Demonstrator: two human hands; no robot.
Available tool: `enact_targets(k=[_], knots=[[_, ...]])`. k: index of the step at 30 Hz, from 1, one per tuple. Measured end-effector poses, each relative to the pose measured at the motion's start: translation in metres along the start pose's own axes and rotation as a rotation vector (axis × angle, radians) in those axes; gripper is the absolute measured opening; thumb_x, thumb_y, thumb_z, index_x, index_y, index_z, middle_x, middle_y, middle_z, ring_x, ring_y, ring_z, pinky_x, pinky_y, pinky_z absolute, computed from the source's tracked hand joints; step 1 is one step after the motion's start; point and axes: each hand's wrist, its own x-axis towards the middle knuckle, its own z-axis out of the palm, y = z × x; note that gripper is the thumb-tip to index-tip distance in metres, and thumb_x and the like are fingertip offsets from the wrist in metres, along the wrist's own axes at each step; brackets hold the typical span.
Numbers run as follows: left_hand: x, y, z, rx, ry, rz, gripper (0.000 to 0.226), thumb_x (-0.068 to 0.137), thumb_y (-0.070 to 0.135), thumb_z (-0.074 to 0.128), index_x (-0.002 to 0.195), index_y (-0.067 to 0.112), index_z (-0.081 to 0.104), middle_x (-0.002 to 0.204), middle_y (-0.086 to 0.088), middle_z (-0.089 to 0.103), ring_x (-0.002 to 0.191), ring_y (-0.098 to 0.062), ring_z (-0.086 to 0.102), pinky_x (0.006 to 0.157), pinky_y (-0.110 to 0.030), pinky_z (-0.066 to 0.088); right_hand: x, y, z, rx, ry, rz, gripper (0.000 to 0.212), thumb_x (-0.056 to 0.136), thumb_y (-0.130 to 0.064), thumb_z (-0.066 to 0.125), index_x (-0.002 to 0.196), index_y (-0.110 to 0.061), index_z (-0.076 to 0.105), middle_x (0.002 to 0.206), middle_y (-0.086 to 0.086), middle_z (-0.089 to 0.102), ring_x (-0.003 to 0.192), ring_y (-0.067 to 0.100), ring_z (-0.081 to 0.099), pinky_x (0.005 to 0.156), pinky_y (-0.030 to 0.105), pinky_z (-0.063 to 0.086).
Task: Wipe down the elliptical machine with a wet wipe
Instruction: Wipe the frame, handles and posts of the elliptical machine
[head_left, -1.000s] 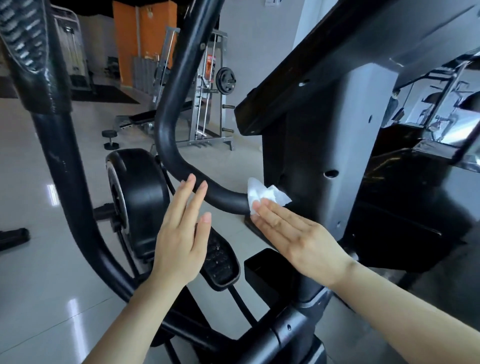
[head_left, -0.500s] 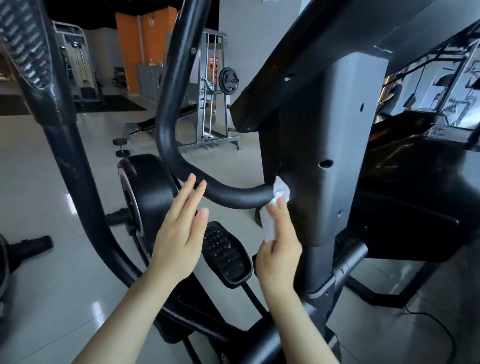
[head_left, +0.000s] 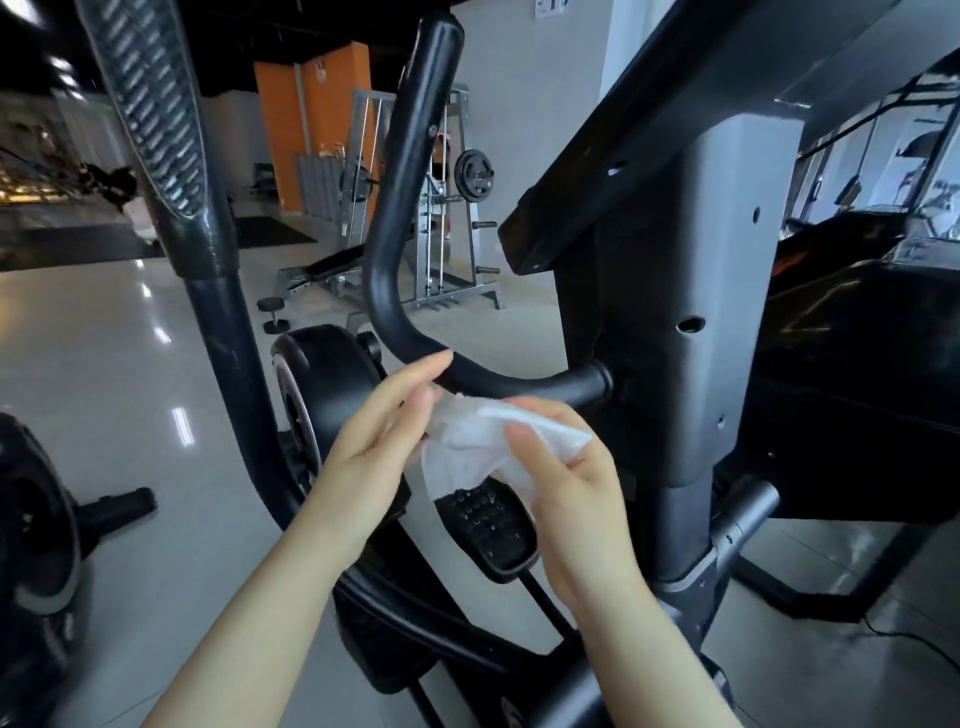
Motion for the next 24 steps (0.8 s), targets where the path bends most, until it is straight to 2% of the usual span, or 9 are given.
enact_targets(k=[3,6,10,12,14,16,18,20,24], knots=[[0.004,0.009,0.002,0.025,-0.032,-0.130,0.027,0.085,0.029,0.065,0.111,0.036,0.069,0.112,0.012,0.070,0.106,-0.011,0.065,0.093,-0.040,0.054,0.003,-0.009,-0.006,0.073,-0.099,0.164,0.026,0.092,-0.021,0.058,0.110,-0.006,0.070,0.105,0.017,0.072,0.103,0.033,0.067,0.084,0.039,0.055],[0.003,0.011,0.004,0.045,-0.004,-0.153,0.023,0.083,0.011,0.071,0.101,0.024,0.072,0.100,0.008,0.075,0.097,-0.010,0.069,0.088,-0.033,0.055,0.005,-0.017,-0.010,-0.028,-0.074,0.165,0.037,0.095,-0.037,0.055,0.096,-0.005,0.073,0.096,0.015,0.073,0.091,0.030,0.069,0.076,0.041,0.053],[-0.003,0.009,0.000,0.045,-0.017,-0.191,0.020,0.082,0.007,0.072,0.098,0.019,0.074,0.096,0.000,0.074,0.088,-0.010,0.070,0.071,-0.022,0.055,0.010,-0.024,-0.018,-0.090,0.012,0.095,0.056,0.089,-0.046,0.056,0.077,0.008,0.058,0.074,0.013,0.054,0.072,0.023,0.052,0.068,0.038,0.040],[-0.006,0.012,0.000,0.000,-0.099,-0.209,0.022,0.079,0.017,0.074,0.101,0.020,0.073,0.099,-0.006,0.070,0.088,-0.015,0.071,0.071,-0.023,0.056,0.013,-0.028,-0.016,-0.128,0.002,0.083,0.055,0.090,-0.044,0.054,0.073,0.008,0.050,0.072,0.009,0.047,0.071,0.020,0.046,0.067,0.037,0.036],[-0.006,0.015,0.005,0.043,-0.111,-0.167,0.022,0.076,0.027,0.074,0.097,0.024,0.072,0.097,0.000,0.069,0.088,-0.011,0.068,0.073,-0.022,0.053,0.015,-0.032,-0.009,-0.158,-0.055,0.073,0.055,0.096,-0.040,0.054,0.074,0.010,0.052,0.072,0.009,0.049,0.071,0.020,0.047,0.065,0.034,0.036],[-0.003,0.017,0.010,0.104,-0.001,-0.083,0.006,0.081,0.025,0.075,0.083,0.026,0.070,0.085,0.009,0.070,0.082,-0.007,0.066,0.072,-0.021,0.047,0.015,-0.031,-0.002,-0.182,-0.141,0.063,0.060,0.094,-0.045,0.053,0.086,0.014,0.055,0.075,0.011,0.053,0.073,0.020,0.049,0.067,0.036,0.039],[-0.002,0.017,0.014,0.200,0.154,0.017,0.019,0.084,0.031,0.075,0.070,0.024,0.063,0.067,0.013,0.062,0.066,-0.004,0.057,0.064,-0.015,0.041,0.015,-0.030,0.003,-0.154,-0.223,0.070,0.045,0.089,-0.041,0.059,0.096,0.004,0.065,0.088,0.011,0.068,0.082,0.023,0.065,0.074,0.036,0.051],[-0.001,0.019,0.012,0.275,0.294,0.097,0.031,0.084,0.035,0.074,0.065,0.019,0.057,0.056,0.011,0.050,0.055,-0.003,0.042,0.053,-0.015,0.033,0.016,-0.033,0.010,-0.099,-0.315,0.119,0.025,0.088,-0.023,0.069,0.105,-0.005,0.069,0.102,0.017,0.072,0.095,0.029,0.070,0.078,0.036,0.058],[-0.004,0.043,-0.013,0.331,0.460,0.223,0.025,0.089,0.035,0.066,0.066,0.029,0.059,0.065,0.015,0.054,0.057,-0.002,0.049,0.056,-0.013,0.036,0.028,-0.043,0.038,0.020,-0.417,0.234,0.028,0.087,-0.019,0.064,0.113,-0.012,0.069,0.104,0.014,0.073,0.096,0.029,0.070,0.072,0.042,0.059]])
